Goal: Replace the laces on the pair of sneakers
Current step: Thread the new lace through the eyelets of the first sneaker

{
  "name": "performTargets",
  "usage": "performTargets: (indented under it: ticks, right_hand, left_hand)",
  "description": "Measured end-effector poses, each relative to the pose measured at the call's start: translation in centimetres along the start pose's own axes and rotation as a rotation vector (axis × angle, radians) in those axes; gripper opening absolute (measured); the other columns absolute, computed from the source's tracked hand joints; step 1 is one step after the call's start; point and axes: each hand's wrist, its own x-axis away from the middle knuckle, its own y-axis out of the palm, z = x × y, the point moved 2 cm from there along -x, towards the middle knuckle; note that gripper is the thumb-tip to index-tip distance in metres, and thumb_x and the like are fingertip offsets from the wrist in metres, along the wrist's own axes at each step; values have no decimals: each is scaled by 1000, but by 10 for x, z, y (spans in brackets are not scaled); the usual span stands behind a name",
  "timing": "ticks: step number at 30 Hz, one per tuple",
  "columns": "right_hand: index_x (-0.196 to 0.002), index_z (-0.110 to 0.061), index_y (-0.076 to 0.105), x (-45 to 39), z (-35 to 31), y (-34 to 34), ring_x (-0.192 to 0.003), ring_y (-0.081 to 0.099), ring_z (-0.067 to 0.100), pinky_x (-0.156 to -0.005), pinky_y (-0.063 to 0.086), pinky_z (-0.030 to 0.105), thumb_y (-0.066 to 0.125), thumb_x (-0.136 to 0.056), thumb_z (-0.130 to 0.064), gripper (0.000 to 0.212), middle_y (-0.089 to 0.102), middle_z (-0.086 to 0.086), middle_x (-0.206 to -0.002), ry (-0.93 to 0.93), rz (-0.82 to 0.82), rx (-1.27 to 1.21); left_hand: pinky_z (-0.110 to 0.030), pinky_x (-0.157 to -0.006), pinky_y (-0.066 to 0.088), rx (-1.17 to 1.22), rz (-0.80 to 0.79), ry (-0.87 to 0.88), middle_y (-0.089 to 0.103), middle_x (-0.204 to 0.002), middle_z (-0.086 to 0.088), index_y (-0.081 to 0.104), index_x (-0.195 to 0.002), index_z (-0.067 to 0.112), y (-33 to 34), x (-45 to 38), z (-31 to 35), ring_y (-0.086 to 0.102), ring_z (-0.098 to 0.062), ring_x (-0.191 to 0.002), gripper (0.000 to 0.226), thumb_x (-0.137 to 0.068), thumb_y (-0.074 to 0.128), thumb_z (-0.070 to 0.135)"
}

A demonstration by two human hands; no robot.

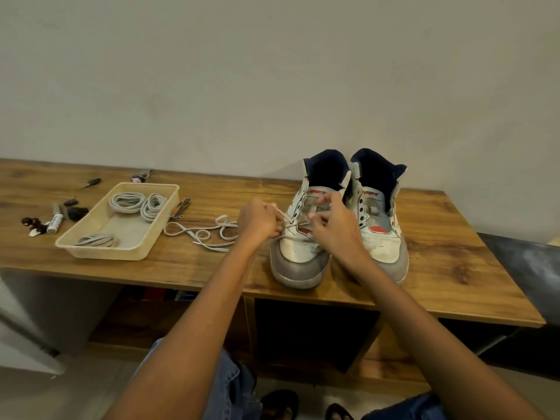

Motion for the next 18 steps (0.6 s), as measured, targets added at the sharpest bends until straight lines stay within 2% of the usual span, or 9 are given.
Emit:
performTargets:
  ticks: [3,5,6,8,10,12,14,16,18]
  right_hand:
    - [-107,-16,42,3,5,-4,-61,61,21,-55,53,43,46,-95,-10,14,68,9,-78,-78,19,30]
    - [-109,-15,42,3,4,-7,-64,61,19,-54,53,31,44,-97,-11,13,69,8,-89,-68,14,40]
    - [-110,-15,42,2,4,-7,-61,60,14,-49,49,22,43,-98,-12,12,68,5,-91,-63,13,38]
    - [-107,-16,42,0,4,-6,-55,53,7,-43,39,13,43,-98,-13,10,68,2,-92,-52,5,28]
    - [-105,-17,42,-2,6,-2,-52,51,7,-44,37,17,45,-98,-13,9,70,4,-89,-65,-6,28]
    - [-104,-16,43,-4,7,1,-51,50,8,-46,38,22,46,-97,-14,8,70,5,-85,-77,-4,35]
    - [-104,-16,43,-4,7,1,-53,54,11,-47,45,29,46,-97,-15,7,70,6,-84,-77,6,39]
    - [-103,-17,43,-3,8,1,-62,62,16,-54,53,37,47,-97,-16,7,69,7,-85,-77,18,40]
    - [-101,-16,43,-1,7,0,-73,65,18,-62,56,40,47,-98,-16,6,69,7,-85,-92,25,67]
  left_hand:
    - [-26,-56,57,601,121,-146,63,-77,-8,52,-94,-3,-9,-3,8,65,-18,-63,31,-102,26,12]
    - [-19,-39,45,940,297,-181,51,-69,-6,42,-81,6,-29,-7,10,51,-8,-40,30,-102,22,11]
    - [-18,-36,38,943,367,-153,45,-68,-4,40,-79,10,-40,-8,10,44,-5,-36,29,-102,23,13]
    - [-18,-44,34,551,363,-2,46,-72,1,44,-87,13,-52,-8,13,45,-8,-50,22,-102,30,22]
    - [-22,-63,43,-88,78,178,59,-85,2,57,-93,12,-44,-5,14,55,-13,-76,24,-96,47,34]
    - [-33,-87,46,-443,-251,175,67,-107,-2,68,-92,12,-32,-4,6,57,-17,-98,21,-87,61,32]
    - [-27,-86,46,-428,-352,144,68,-108,-8,71,-93,10,-30,-1,6,59,-14,-87,15,-87,62,20]
    - [-14,-70,43,-316,-254,177,69,-97,-9,70,-97,2,-31,-2,9,58,-8,-74,19,-92,56,14]
    - [-18,-64,40,-267,-133,227,67,-86,-7,70,-94,-1,-27,-3,12,55,-9,-72,24,-95,51,13]
